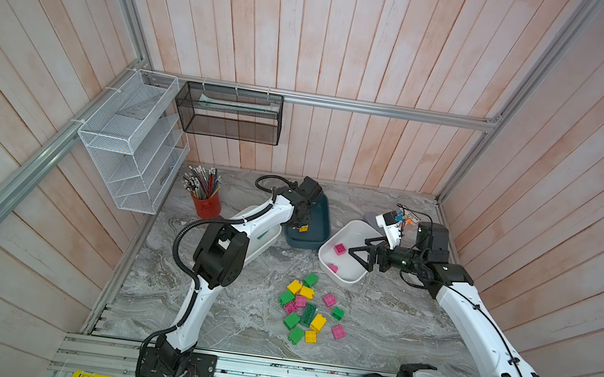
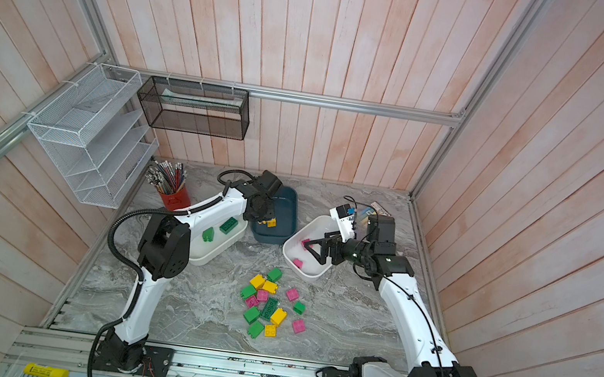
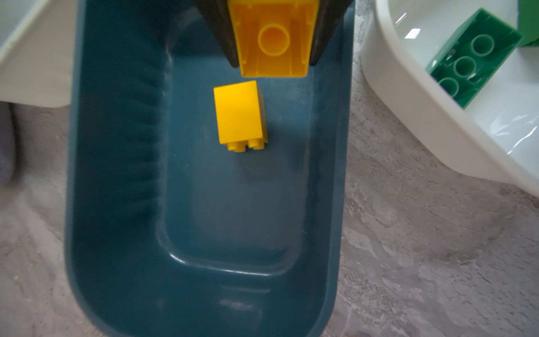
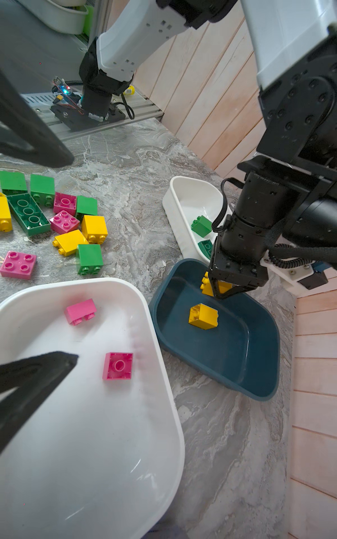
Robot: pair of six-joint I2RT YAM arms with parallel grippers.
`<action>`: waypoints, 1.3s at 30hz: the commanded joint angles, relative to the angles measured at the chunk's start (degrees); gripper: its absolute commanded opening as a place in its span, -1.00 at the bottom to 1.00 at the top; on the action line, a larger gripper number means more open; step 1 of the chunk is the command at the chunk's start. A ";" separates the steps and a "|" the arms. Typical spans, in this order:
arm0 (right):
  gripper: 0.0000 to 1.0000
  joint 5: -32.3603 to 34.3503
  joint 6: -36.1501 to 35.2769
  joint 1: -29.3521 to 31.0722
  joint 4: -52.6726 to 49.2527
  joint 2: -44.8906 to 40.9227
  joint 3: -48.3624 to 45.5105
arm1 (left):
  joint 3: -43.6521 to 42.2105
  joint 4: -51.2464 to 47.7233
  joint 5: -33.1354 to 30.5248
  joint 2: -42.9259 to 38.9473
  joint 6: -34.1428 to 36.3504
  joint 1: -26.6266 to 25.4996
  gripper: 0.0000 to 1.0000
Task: Sort the legos into containers by color
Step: 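Carry the yellow brick over the teal bin and release it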
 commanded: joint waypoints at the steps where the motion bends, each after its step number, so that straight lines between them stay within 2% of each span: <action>1: 0.96 0.54 -1.67 -1.02 -1.65 0.27 2.15 | 1.43 -2.48 -3.31 1.82 1.86 0.43 -0.29; 5: 0.96 0.48 -2.30 -1.58 -2.27 -0.30 1.58 | 0.93 -1.99 -3.86 1.88 1.74 0.61 -0.18; 9: 0.96 0.27 -2.03 -1.66 -2.08 -0.93 1.08 | 1.93 -2.88 -3.09 0.56 1.61 0.49 0.20; 12: 0.96 0.34 -2.06 -1.69 -2.31 -1.41 0.89 | -0.24 -2.33 -1.12 -3.00 0.72 0.20 0.32; 17: 0.96 0.49 -2.50 -1.65 -3.12 -2.37 0.89 | -5.60 -2.12 1.58 -11.35 0.77 -2.55 0.41; 22: 0.96 0.30 -2.60 -1.70 -3.41 -3.26 0.34 | -16.97 -1.57 5.64 -21.89 8.17 -6.82 0.49; 25: 0.96 0.02 -2.89 -1.70 -3.74 -3.67 0.04 | -25.51 -0.16 11.41 -28.63 12.65 -8.00 0.50; 29: 0.96 -0.32 -3.61 -1.65 -4.38 -4.00 -0.29 | -36.68 4.44 19.57 -35.52 14.63 -9.04 0.50; 32: 0.96 -0.20 -3.98 -1.70 -4.47 -4.39 -0.63 | -41.09 5.11 18.95 -36.01 17.78 -11.52 0.50; 36: 0.96 -0.45 -3.52 -1.70 -4.08 -5.17 -1.86 | -47.15 11.09 19.18 -35.42 19.09 -11.79 0.50; 39: 0.96 -0.04 -3.14 -1.70 -3.81 -6.31 -2.88 | -47.01 12.90 19.00 -32.80 20.93 -11.83 0.50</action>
